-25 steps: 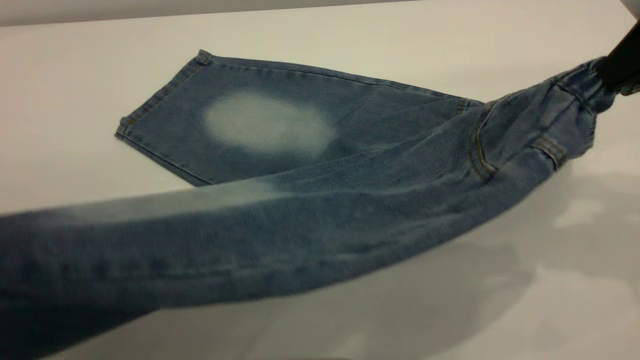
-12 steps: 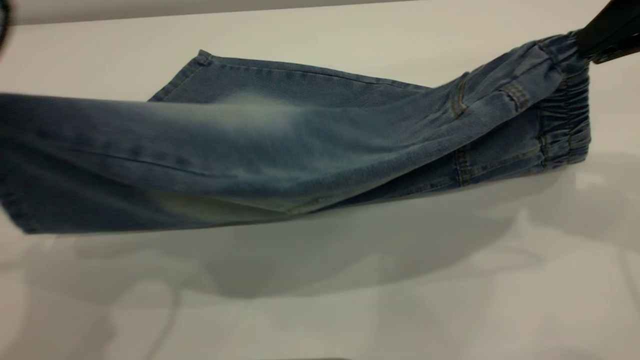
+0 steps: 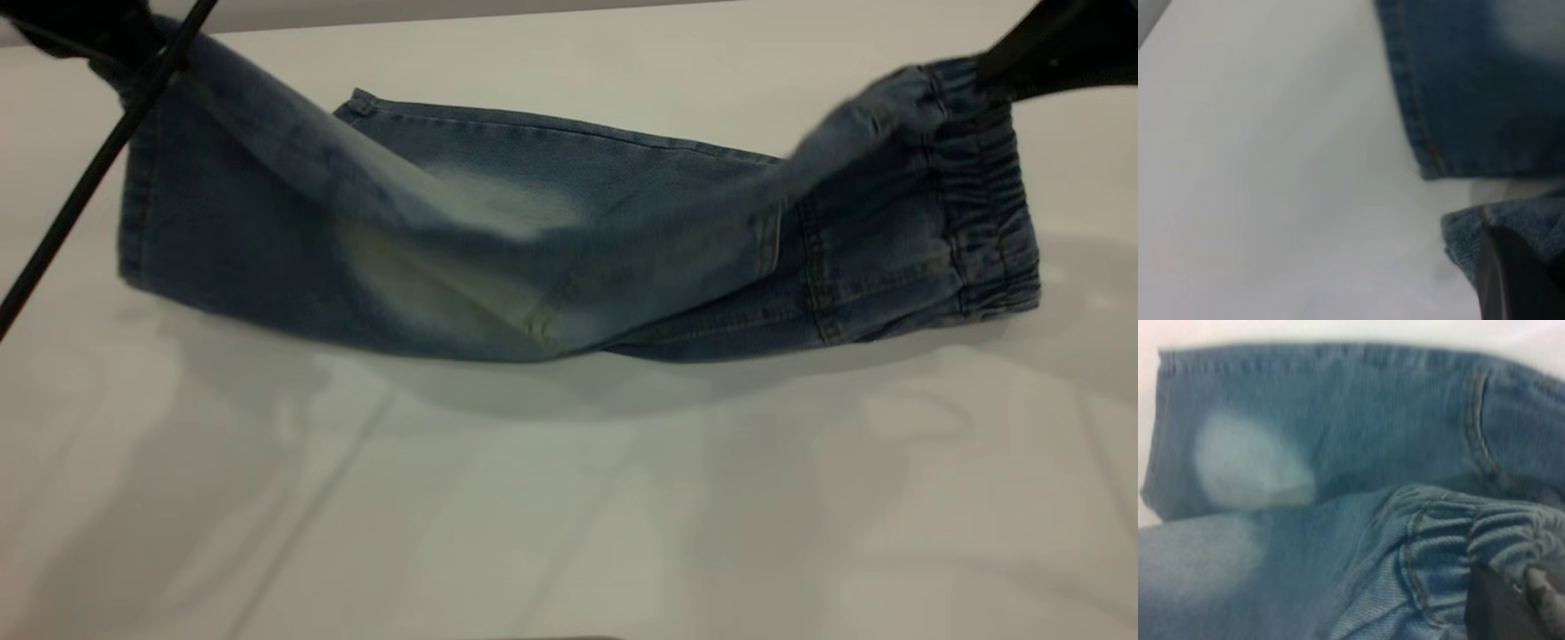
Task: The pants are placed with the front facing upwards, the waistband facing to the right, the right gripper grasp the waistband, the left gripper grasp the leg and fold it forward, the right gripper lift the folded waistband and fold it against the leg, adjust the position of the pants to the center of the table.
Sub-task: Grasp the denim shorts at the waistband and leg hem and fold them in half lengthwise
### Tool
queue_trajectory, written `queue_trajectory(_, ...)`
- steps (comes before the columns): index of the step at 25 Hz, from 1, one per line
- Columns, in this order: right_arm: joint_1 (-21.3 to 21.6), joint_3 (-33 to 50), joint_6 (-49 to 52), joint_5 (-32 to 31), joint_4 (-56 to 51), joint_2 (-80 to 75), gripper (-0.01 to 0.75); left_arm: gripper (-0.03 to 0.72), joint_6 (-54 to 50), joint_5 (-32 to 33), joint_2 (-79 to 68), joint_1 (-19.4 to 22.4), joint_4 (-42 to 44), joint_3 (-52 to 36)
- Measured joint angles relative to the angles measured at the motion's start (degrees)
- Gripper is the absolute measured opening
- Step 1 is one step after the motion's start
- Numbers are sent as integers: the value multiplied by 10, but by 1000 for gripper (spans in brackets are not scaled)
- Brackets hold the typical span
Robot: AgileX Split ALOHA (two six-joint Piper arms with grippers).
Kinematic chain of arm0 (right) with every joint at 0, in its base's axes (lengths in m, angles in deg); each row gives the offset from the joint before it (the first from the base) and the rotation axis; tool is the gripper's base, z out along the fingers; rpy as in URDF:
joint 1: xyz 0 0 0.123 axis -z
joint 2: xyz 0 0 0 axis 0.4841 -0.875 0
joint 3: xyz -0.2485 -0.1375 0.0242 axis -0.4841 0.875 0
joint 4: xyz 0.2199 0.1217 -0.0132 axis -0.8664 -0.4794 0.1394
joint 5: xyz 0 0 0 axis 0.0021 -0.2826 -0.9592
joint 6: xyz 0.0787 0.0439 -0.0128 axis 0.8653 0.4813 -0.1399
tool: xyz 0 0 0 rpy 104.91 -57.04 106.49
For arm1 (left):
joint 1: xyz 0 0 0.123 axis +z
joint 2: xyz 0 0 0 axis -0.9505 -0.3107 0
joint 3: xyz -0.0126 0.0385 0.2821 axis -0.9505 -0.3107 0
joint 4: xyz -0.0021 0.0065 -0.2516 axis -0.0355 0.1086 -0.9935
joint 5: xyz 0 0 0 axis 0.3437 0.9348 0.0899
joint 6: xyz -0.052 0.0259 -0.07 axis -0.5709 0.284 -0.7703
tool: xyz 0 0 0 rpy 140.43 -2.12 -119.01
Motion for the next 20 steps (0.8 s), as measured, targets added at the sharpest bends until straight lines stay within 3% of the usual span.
queue_trajectory(7,0,-41,-1,43,-31,-56,40,15,-6,-36,-89,55,5,67)
queue_trajectory(20,0,-44,-1,102,-76,-122,40,19,-6,-70,-251,61,9,215)
